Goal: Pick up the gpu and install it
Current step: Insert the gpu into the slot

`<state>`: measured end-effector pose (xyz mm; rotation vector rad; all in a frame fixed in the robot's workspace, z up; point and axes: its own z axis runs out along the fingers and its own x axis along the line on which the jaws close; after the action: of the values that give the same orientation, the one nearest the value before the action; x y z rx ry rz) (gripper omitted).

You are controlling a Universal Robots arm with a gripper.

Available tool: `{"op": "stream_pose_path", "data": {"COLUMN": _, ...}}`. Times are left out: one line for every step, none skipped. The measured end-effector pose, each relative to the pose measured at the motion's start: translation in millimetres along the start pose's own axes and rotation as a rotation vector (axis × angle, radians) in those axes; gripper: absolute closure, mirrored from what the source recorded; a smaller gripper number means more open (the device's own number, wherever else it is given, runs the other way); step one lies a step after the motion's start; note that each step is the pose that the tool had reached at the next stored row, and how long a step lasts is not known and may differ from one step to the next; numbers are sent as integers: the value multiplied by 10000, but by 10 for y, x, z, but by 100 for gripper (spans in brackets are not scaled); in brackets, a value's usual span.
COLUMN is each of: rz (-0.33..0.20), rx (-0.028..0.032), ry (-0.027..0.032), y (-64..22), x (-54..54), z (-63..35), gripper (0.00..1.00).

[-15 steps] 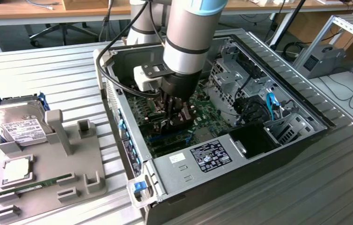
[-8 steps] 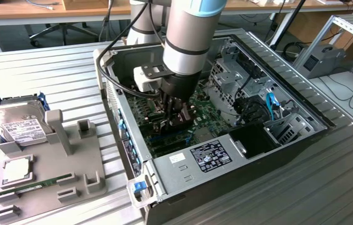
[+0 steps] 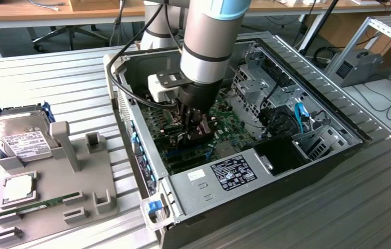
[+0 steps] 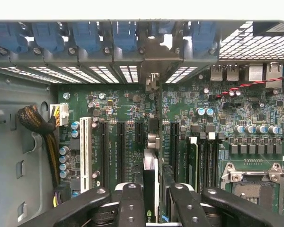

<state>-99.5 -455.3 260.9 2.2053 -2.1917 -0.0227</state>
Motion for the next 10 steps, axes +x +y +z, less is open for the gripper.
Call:
{"op": "stream_pose_path", "data": {"rz": -1, "rx": 4, "ry": -3, "y": 0, "x": -3, "z": -21, "gripper": 74}}
{"op": "stream_pose_path", "data": {"rz": -1, "rx": -2, "ry": 7, "y": 1, "x": -4, "z": -42, "gripper": 74}}
{"op": "stream_pose_path", "data": {"rz": -1, "rx": -8, "ry": 19, "y": 2, "x": -3, "z": -58, "gripper": 74}}
{"op": "stream_pose_path", "data": {"rz": -2, "rx": -7, "ry": 16, "y": 2, "x": -4, "z": -58, "gripper": 74}}
{"op": "stream_pose_path", "data": {"rz": -1, "rx": -6, "ry": 15, "y": 2, "x": -4, "z": -57, "gripper": 74}}
{"op": "stream_pose_path", "data": {"rz": -1, "rx": -6, "ry": 14, "y": 2, "x": -4, "z": -57, "gripper": 74}}
{"op": "stream_pose_path", "data": {"rz": -1, "rx": -6, "ry": 15, "y": 2, "x": -4, "z": -58, "gripper": 74}}
{"op": "stream_pose_path", "data": {"rz": 0, "rx": -7, "ry": 21, "y": 2, "x": -6, "z": -57, "gripper": 74}}
{"op": "stream_pose_path", "data": {"rz": -1, "rx": -7, "ry": 25, "y": 1, "x": -7, "z": -58, "gripper": 74}}
{"op": "stream_pose_path", "data": {"rz": -1, "rx": -7, "ry": 27, "y": 1, "x": -8, "z": -58, "gripper": 74}}
